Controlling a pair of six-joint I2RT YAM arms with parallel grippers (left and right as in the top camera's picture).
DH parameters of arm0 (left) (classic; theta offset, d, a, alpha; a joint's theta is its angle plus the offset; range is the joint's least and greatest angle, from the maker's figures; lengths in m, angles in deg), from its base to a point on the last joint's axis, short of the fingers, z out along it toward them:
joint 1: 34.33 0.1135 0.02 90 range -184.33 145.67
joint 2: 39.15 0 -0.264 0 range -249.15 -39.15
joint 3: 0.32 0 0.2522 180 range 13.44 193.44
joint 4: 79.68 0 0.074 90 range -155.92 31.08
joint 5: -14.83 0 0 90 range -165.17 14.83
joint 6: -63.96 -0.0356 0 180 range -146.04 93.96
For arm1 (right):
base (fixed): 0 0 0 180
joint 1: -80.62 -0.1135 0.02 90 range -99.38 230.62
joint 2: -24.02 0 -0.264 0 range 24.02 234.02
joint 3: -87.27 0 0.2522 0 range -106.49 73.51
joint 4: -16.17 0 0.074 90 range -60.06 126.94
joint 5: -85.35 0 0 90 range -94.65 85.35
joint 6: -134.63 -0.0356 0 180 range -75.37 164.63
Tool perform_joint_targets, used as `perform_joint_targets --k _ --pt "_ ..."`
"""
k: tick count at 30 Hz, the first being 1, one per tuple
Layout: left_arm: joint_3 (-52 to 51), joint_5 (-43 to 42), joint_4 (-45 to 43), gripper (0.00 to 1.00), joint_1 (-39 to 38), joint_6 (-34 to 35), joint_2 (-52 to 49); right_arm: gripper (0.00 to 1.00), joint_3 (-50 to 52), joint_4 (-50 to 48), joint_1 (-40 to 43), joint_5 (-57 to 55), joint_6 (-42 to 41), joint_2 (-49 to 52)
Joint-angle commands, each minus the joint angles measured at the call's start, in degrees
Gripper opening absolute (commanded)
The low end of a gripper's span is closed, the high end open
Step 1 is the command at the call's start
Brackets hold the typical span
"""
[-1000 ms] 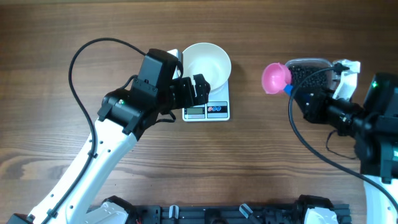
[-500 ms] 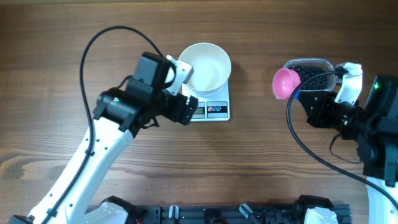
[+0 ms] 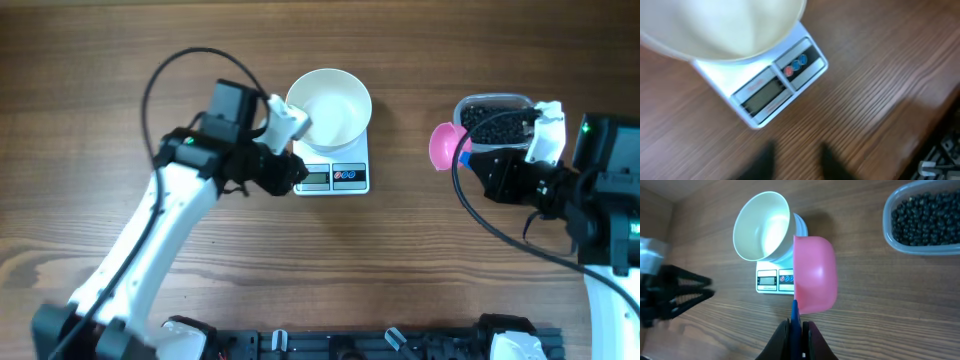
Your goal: Scoop item into bowl and weigh 150g on scale
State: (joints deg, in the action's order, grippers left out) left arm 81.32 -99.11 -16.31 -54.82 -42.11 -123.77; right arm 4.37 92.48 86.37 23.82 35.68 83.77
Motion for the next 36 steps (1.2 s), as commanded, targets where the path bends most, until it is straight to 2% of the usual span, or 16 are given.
perform_joint_targets --k 1,3,6,7,12,14,19,24,36 --pt "-0.5 -3.1 -2.3 0.04 -4.5 3.6 -6.6 0.04 -0.6 -0.1 -0.3 1.1 -0.3 0.4" --pt "-0.5 -2.9 -5.0 0.04 -7.3 4.4 -8.8 0.04 -0.6 -0.1 -0.3 1.1 -0.2 0.4" --pt "-0.5 1.4 -9.3 0.04 -10.4 9.8 -10.6 0.04 -0.6 0.0 -0.3 1.1 -0.2 0.4" --pt "-1.1 7.6 -12.1 0.04 -13.0 14.8 -11.1 0.04 -0.6 0.0 -0.3 1.1 -0.2 0.4" --pt "-6.8 20.9 -19.4 0.04 -18.3 24.0 -11.1 0.04 -0.6 0.2 -0.3 1.1 -0.1 0.4" --pt "-10.6 22.8 -26.3 0.04 -19.6 24.6 -11.1 0.04 -0.6 0.1 -0.3 1.1 -0.1 0.4" --pt "-14.7 27.7 -36.3 0.04 -19.8 27.3 -11.2 0.04 -0.6 0.3 -0.3 1.1 -0.2 0.4" --pt "-15.6 31.1 -40.5 0.04 -19.8 27.3 -11.9 0.04 -0.6 0.3 -0.3 1.1 -0.2 0.4" --pt "-15.6 31.3 -44.2 0.04 -19.9 30.6 -18.4 0.04 -0.6 0.6 -0.3 1.1 -0.2 0.4"
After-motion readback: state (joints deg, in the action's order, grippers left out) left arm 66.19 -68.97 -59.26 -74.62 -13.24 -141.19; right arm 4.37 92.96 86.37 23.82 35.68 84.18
